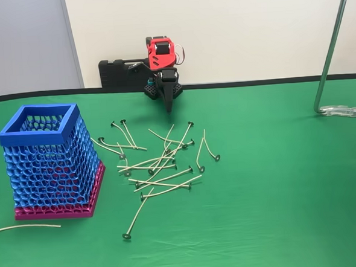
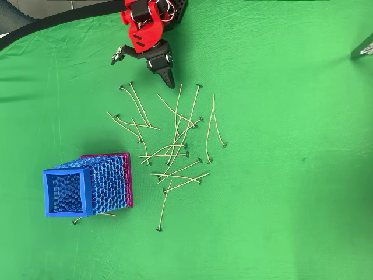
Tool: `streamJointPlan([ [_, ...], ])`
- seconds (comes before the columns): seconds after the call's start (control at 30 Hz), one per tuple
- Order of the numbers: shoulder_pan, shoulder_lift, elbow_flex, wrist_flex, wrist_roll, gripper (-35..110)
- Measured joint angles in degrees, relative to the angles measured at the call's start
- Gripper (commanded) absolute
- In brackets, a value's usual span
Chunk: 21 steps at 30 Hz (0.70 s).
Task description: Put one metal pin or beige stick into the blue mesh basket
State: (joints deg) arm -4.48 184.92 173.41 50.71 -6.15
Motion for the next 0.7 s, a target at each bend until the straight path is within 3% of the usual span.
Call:
streamJointPlan([
  [0.7, -0.53, -38.85, -38.67, 9.14, 1.14, 1],
])
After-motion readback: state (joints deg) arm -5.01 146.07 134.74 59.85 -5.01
